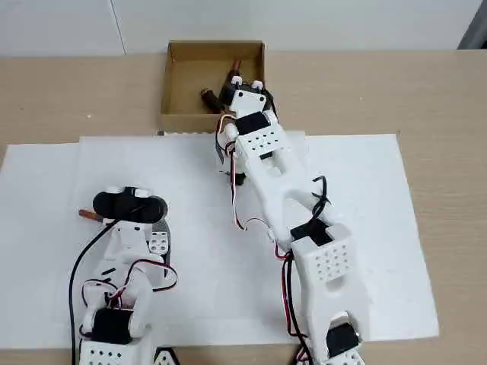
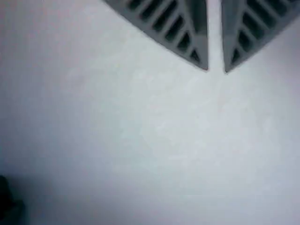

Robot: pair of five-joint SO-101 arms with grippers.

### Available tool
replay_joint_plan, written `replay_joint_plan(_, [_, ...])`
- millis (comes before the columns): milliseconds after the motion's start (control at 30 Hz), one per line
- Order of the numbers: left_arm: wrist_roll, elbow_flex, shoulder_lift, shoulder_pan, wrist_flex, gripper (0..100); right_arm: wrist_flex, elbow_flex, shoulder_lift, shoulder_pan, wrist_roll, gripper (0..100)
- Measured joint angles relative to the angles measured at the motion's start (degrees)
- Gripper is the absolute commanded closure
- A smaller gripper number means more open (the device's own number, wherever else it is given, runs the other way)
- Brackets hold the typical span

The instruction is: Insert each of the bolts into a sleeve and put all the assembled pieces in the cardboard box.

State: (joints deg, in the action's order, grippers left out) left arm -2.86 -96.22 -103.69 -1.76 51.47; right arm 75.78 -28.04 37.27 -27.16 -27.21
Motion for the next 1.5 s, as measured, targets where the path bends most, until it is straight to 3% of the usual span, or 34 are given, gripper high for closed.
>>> replay_joint_plan(667, [0.0,0.0,0.0,0.0,0.0,99,18.37,0.09,-32.26,-0.35,8.0,99.5])
replay_joint_plan(1000, [0.0,0.0,0.0,0.0,0.0,99,21.98,1.14,-51.16,8.09,8.62,99.5])
replay_joint_plan(1200, [-0.18,2.2,0.0,1.76,2.2,99,21.98,13.19,-66.2,12.57,11.25,99.5])
replay_joint_plan(1500, [0.09,16.53,0.0,8.0,17.05,99,21.54,38.86,-90.99,16.18,11.96,99.5])
